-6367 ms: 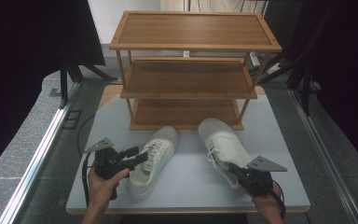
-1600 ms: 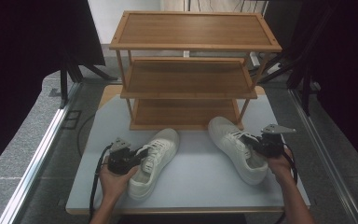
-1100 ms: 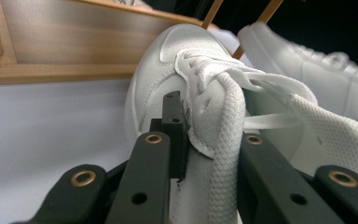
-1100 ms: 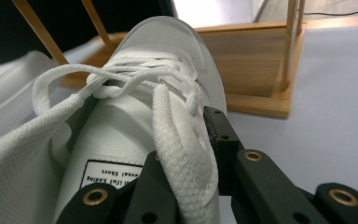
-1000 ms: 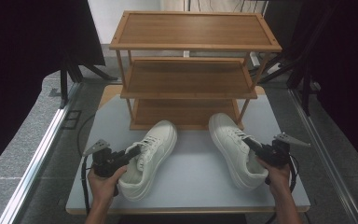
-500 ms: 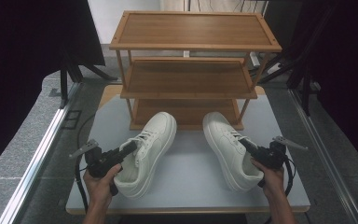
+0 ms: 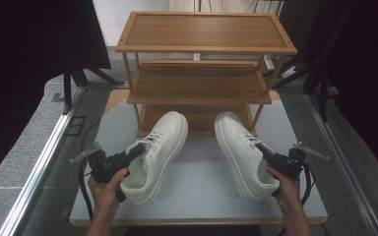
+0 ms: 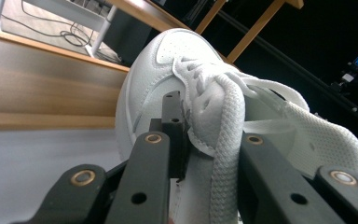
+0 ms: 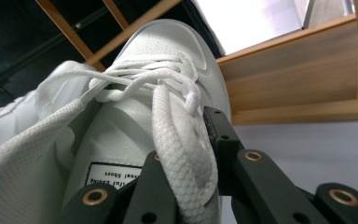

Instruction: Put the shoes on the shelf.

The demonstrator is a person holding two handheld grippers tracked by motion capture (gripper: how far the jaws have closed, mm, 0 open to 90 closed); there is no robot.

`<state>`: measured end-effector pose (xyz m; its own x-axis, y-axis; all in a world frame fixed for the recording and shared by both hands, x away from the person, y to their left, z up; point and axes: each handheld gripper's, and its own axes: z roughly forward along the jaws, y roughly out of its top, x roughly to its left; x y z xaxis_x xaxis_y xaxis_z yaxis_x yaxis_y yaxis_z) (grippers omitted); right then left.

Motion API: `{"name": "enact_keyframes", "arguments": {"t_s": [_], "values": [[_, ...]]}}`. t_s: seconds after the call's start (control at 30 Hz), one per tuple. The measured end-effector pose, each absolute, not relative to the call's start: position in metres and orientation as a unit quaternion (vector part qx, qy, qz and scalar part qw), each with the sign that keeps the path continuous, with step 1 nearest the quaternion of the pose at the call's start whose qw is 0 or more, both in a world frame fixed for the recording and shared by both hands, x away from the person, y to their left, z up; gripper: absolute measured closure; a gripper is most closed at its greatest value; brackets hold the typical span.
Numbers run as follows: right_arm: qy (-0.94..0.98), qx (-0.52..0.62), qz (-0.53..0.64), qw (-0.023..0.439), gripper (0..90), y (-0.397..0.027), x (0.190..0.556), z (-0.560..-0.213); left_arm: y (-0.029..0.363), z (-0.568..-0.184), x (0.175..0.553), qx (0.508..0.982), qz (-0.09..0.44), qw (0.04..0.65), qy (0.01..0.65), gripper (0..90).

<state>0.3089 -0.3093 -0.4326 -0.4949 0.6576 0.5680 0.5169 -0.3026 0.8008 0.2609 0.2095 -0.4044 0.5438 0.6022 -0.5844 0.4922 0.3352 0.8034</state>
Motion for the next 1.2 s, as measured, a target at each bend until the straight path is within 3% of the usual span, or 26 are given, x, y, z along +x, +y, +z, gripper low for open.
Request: {"name": "enact_keyframes", "arguments": {"t_s": [0.23, 0.7, 1.03, 1.2], "values": [[0.568, 0.49, 0.659, 0.051, 82.8, -0.309, 0.309, -0.412, 0.202, -0.385, 0.272, 0.565, 0.022, 0.683, 0.462, 80.0], [0.538, 0.466, 0.699, 0.064, 82.0, -0.301, 0.32, -0.35, 0.178, -0.33, 0.3, 0.563, 0.04, 0.705, 0.43, 79.9], [0.515, 0.489, 0.701, 0.068, 81.7, -0.286, 0.35, -0.323, 0.159, -0.303, 0.332, 0.561, 0.064, 0.709, 0.422, 79.9], [0.508, 0.507, 0.693, 0.066, 80.9, -0.279, 0.367, -0.316, 0.155, -0.305, 0.356, 0.551, 0.033, 0.709, 0.439, 79.4]]}}
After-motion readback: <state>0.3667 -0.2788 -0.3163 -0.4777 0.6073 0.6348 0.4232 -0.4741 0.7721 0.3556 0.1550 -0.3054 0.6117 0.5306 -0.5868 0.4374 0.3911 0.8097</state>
